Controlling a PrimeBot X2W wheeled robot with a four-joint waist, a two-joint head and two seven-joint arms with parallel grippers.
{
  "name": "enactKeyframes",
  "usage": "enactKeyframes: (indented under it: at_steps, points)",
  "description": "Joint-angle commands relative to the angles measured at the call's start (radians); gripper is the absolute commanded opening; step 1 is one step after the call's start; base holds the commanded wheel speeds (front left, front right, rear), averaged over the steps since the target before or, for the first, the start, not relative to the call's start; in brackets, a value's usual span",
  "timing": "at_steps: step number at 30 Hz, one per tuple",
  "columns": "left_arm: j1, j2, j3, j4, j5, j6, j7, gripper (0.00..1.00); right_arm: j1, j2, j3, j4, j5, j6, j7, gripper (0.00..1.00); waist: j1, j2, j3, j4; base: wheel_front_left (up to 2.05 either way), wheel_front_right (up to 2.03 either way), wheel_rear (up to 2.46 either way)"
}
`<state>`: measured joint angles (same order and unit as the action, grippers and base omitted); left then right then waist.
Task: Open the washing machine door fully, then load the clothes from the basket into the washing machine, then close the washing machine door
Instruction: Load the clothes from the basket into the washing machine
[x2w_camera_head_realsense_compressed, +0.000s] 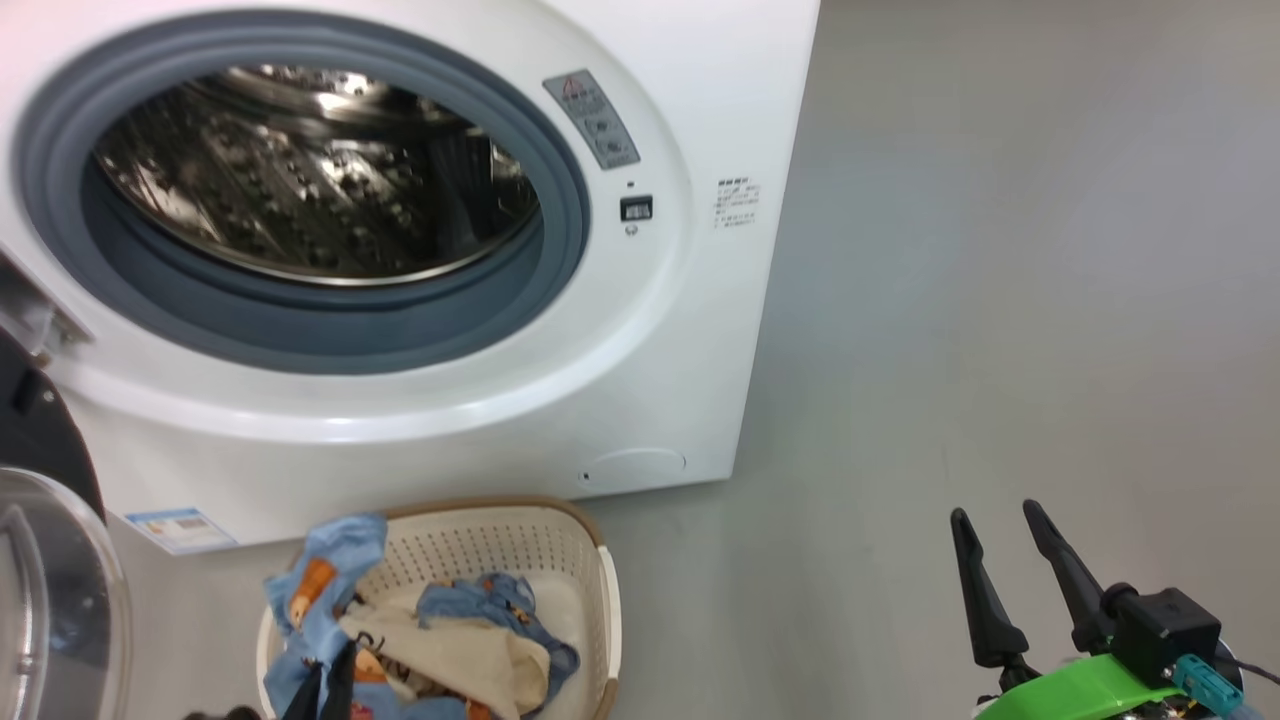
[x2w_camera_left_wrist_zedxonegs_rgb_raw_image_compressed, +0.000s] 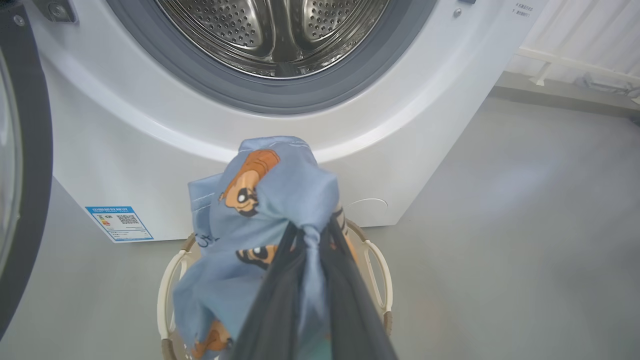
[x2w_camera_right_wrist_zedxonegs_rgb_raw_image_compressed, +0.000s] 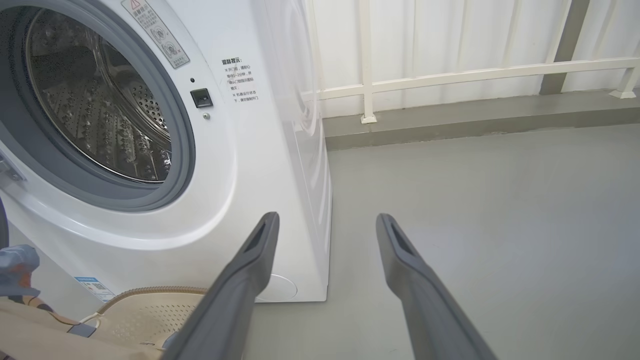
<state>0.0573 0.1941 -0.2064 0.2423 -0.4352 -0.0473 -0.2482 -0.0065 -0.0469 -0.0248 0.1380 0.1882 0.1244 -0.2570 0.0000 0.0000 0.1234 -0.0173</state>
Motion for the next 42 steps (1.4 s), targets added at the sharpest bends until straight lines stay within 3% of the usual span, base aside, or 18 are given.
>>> enactKeyframes:
  at_steps: [1,13,42]
  points:
    - [0.006,0.005,0.048,-0.041,0.019,0.011,-0.014,0.00,0.006,-0.003,0.018,-0.020,0.007,0.006,-0.005,1.00,0.0000,0.0000,-0.045,0.003,0.00,0.00,0.00]
    - [0.100,-0.032,0.119,-0.148,0.102,0.046,-0.014,0.00,0.065,-0.003,0.002,-0.021,-0.017,0.006,-0.005,1.00,0.0000,0.0000,-0.118,0.002,0.00,0.00,0.00]
    - [0.117,-0.086,0.206,-0.191,0.182,0.010,-0.014,0.00,0.036,-0.011,0.015,0.025,-0.046,0.006,-0.005,1.00,0.0000,0.0000,-0.159,0.027,0.00,0.00,0.00]
